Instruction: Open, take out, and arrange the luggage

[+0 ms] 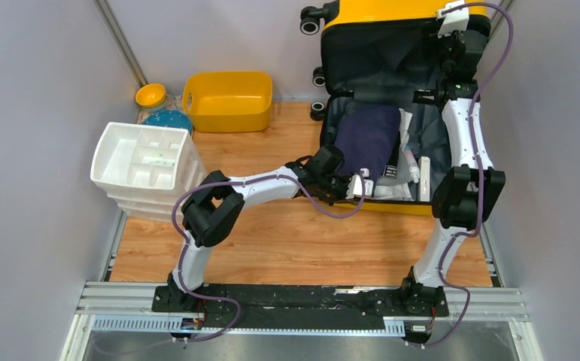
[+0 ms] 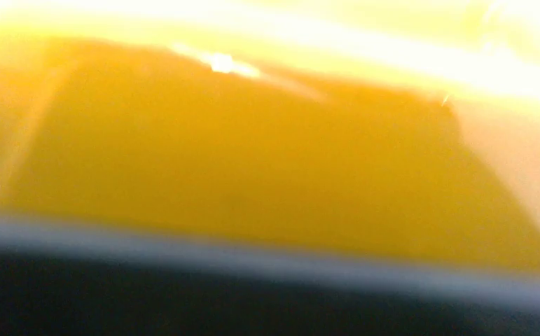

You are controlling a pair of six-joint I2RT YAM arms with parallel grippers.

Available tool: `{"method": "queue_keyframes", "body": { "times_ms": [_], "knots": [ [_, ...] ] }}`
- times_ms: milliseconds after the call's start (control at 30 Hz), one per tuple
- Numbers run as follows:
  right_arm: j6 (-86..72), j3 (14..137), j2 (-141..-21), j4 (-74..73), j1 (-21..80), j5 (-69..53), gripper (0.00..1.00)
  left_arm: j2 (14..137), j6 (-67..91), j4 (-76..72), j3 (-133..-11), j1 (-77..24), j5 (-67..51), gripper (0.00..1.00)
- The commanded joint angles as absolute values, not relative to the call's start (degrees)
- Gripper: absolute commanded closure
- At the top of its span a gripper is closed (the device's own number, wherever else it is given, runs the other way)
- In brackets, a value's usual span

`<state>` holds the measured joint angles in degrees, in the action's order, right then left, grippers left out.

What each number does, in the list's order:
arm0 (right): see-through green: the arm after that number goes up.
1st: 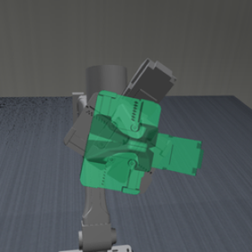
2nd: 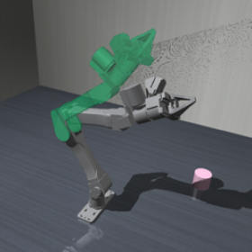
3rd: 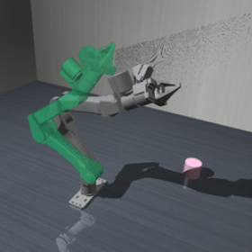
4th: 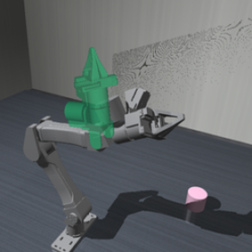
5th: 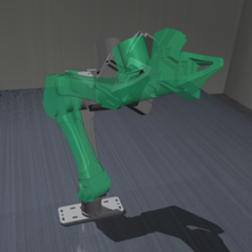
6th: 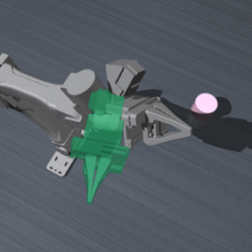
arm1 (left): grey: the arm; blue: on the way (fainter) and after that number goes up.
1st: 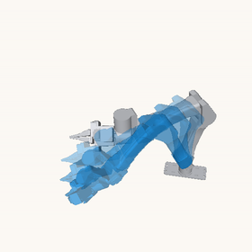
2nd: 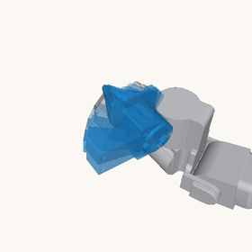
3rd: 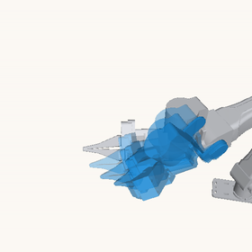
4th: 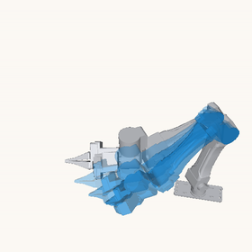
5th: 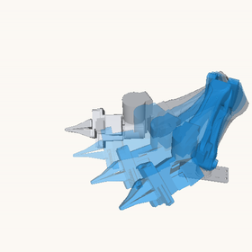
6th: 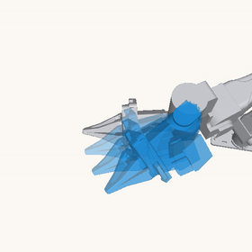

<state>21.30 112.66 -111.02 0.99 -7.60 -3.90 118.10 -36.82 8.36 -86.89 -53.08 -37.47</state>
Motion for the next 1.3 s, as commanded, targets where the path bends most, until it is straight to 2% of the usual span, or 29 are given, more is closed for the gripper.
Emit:
{"method": "queue_keyframes", "body": {
  "times_ms": [0,133,333,433,467,533,567,667,767,867,1033,1100,1267],
  "knots": [
    [22.9,119.5,-115.0,1.4,-7.9,-0.4,0.3,113.6,-41.2,21.3,-84.2,-58.1,-49.8,1.0],
    [22.1,125.8,-118.4,0.4,-8.1,1.9,0.26,111.7,-42.5,21.4,-83.7,-59.9,-49.0,1.0],
    [21.4,129.9,-119.5,-2.1,-8.4,-0.9,0.18,111.9,-39.5,19.1,-83.5,-61.9,-47.6,1.0],
    [21.5,127.4,-117.9,-3.3,-8.5,-2.5,0.14,111.2,-37.9,16.0,-81.9,-61.9,-44.5,0.85],
    [21.5,126.1,-116.1,-3.3,-8.5,-3.4,0.14,110.7,-37.4,13.4,-81.0,-61.9,-43.2,0.69],
    [21.8,121.6,-113.7,-4.1,-8.6,-5.4,0.14,109.3,-35.3,10.2,-79.5,-61.6,-39.0,0.55],
    [22.5,119.9,-111.2,-4.6,-8.6,-7.3,0.15,108.8,-34.4,9.6,-79.3,-60.7,-38.6,0.41],
    [22.7,116.3,-106.7,-9.7,-9.1,-10.0,0.16,106.4,-27.0,7.0,-79.5,-59.2,-36.3,0.2],
    [21.0,114.2,-103.0,-17.7,-10.8,-11.7,0.18,101.5,-18.8,2.5,-78.3,-56.0,-35.4,0.19],
    [20.8,112.7,-100.5,-28.4,-13.2,-12.7,0.22,95.3,-10.7,-1.6,-75.6,-53.6,-29.6,0.19],
    [25.9,107.5,-95.8,-45.2,-15.9,-16.3,0.3,85.3,9.3,-4.7,-65.9,-46.0,-19.2,0.18],
    [25.9,103.8,-94.5,-50.7,-15.6,-19.5,0.33,82.6,12.3,-5.1,-61.4,-44.0,-14.2,0.18],
    [20.6,93.2,-90.0,-47.4,-12.0,-14.3,0.36,84.0,21.2,-6.2,-59.0,-38.0,-7.8,0.17]
  ]
}}
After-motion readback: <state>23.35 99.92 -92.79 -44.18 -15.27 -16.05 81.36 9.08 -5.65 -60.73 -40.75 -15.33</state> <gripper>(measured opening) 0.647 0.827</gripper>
